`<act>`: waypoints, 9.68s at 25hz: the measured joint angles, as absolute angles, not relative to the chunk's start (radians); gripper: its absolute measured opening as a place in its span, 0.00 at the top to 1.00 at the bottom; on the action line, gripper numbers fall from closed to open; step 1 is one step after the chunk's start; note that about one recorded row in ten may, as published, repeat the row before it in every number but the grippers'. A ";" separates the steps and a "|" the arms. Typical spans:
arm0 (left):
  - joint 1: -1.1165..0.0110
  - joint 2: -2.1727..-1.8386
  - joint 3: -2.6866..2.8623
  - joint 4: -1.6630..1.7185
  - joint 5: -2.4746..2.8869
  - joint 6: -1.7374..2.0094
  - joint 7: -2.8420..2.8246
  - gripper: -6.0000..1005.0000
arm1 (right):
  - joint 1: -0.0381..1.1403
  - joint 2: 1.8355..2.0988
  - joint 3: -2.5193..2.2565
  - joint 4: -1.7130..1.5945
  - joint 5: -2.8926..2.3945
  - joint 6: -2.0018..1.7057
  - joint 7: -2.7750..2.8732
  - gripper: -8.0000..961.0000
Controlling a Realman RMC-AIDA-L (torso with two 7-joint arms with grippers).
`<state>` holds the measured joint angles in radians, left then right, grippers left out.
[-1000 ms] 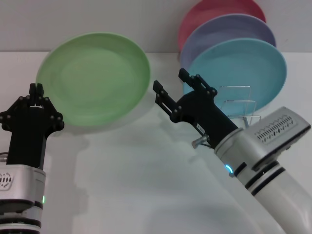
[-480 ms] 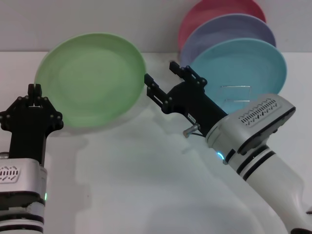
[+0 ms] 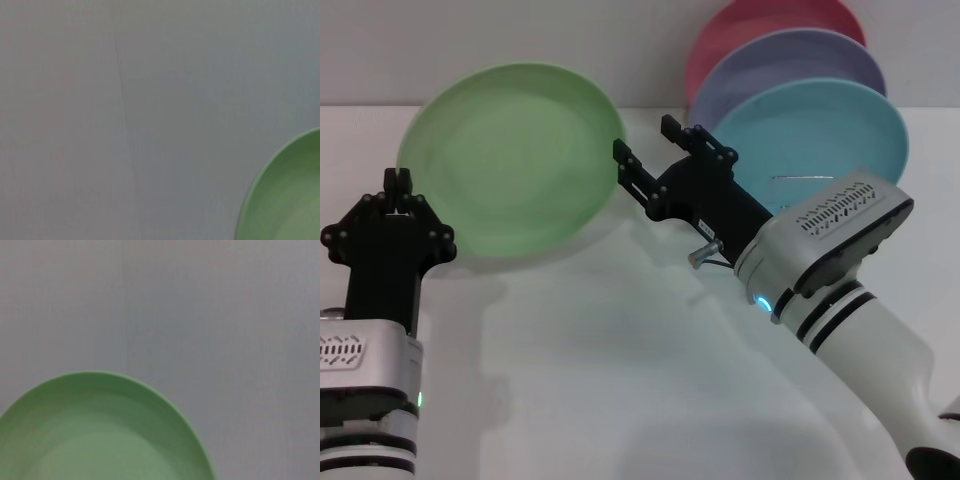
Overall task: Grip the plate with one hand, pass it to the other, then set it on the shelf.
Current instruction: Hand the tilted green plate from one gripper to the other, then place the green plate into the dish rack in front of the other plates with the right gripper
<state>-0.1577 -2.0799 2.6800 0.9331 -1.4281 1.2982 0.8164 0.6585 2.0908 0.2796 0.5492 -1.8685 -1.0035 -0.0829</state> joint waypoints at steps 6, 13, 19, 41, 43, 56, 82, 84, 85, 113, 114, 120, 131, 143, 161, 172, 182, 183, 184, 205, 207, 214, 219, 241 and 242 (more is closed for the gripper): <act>-0.164 -2.080 2.696 0.933 -1.427 1.296 0.817 0.97 | 0.665 2.091 0.280 0.549 -1.882 -1.003 -0.083 0.38; -0.166 -2.080 2.704 0.939 -1.419 1.296 0.816 0.97 | 0.666 2.091 0.288 0.538 -1.882 -0.995 -0.083 0.51; -0.167 -2.080 2.704 0.942 -1.416 1.296 0.817 0.97 | 0.663 2.092 0.288 0.537 -1.882 -0.989 -0.083 0.58; -0.169 -2.078 2.710 0.939 -1.416 1.296 0.818 0.97 | 0.661 2.092 0.288 0.528 -1.880 -0.979 -0.078 0.76; -0.171 -2.078 2.711 0.938 -1.416 1.296 0.818 0.97 | 0.661 2.092 0.288 0.528 -1.880 -0.978 -0.078 0.76; -0.176 -2.079 2.715 0.931 -1.419 1.289 0.812 0.97 | 0.664 2.092 0.288 0.529 -1.881 -0.960 -0.080 0.81; -0.175 -2.078 2.715 0.931 -1.417 1.289 0.808 0.97 | 0.666 2.092 0.288 0.528 -1.881 -0.960 -0.081 0.88; -0.176 -2.079 2.715 0.931 -1.419 1.289 0.808 0.97 | 0.665 2.092 0.288 0.527 -1.881 -0.961 -0.081 0.88; -0.176 -2.079 2.715 0.931 -1.420 1.289 0.808 0.97 | 0.665 2.092 0.288 0.527 -1.881 -0.961 -0.081 0.88; -0.176 -2.078 2.718 0.933 -1.425 1.289 0.808 0.97 | 0.659 2.092 0.284 0.520 -1.882 -0.973 -0.083 0.93; -0.176 -2.078 2.718 0.933 -1.425 1.288 0.808 0.97 | 0.659 2.092 0.284 0.520 -1.882 -0.974 -0.083 0.93; -0.176 -2.078 2.719 0.933 -1.425 1.289 0.808 0.97 | 0.657 2.092 0.286 0.519 -1.893 -0.985 -0.083 0.94; -0.176 -2.078 2.720 0.933 -1.425 1.289 0.808 0.97 | 0.654 2.092 0.290 0.518 -1.902 -0.986 -0.083 0.97; -0.176 -2.074 2.726 0.931 -1.416 1.288 0.788 0.97 | 0.652 2.092 0.290 0.520 -1.902 -0.986 -0.083 0.97; -0.173 -2.072 2.729 0.923 -1.384 1.290 0.759 0.79 | 0.650 2.092 0.302 0.520 -1.900 -0.986 -0.083 0.97; -0.117 -2.056 2.705 0.735 -1.186 1.558 0.139 0.74 | 0.642 2.092 0.316 0.506 -1.904 -1.020 -0.083 0.97; -0.222 -2.066 2.604 0.257 -1.172 1.687 -0.584 0.74 | 0.460 2.088 0.302 0.513 -2.052 -1.401 -0.080 0.97; -0.222 -2.066 2.604 0.257 -1.172 1.687 -0.584 0.74 | 0.460 2.088 0.302 0.513 -2.052 -1.401 -0.080 0.97; -0.224 -2.066 2.602 0.250 -1.172 1.686 -0.582 0.74 | 0.435 2.087 0.302 0.513 -2.061 -1.441 -0.080 0.97; -0.276 -2.064 2.595 0.211 -1.166 1.609 -0.660 0.22 | 0.272 2.082 0.396 0.283 -2.053 -1.713 -0.080 0.97; -0.278 -2.063 2.595 0.211 -1.166 1.609 -0.660 0.21 | 0.270 2.082 0.397 0.269 -2.053 -1.713 -0.081 0.97; -0.289 -2.063 2.595 0.214 -1.167 1.609 -0.662 0.19 | 0.267 2.082 0.404 0.223 -2.052 -1.713 -0.081 0.97; -0.297 -2.063 2.595 0.213 -1.167 1.609 -0.672 0.19 | 0.270 2.082 0.414 0.195 -2.051 -1.712 -0.081 0.97; -0.307 -2.063 2.595 0.219 -1.167 1.617 -0.684 0.19 | 0.281 2.079 0.439 0.149 -2.051 -1.709 -0.071 0.98; -0.307 -2.063 2.595 0.219 -1.167 1.617 -0.684 0.19 | 0.279 2.079 0.439 0.140 -2.051 -1.701 -0.071 0.97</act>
<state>-0.3068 -2.0625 2.5954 0.2190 -1.1673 1.6173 -0.6839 0.2791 2.0785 0.4387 0.1399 -2.0508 -1.7013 -0.0715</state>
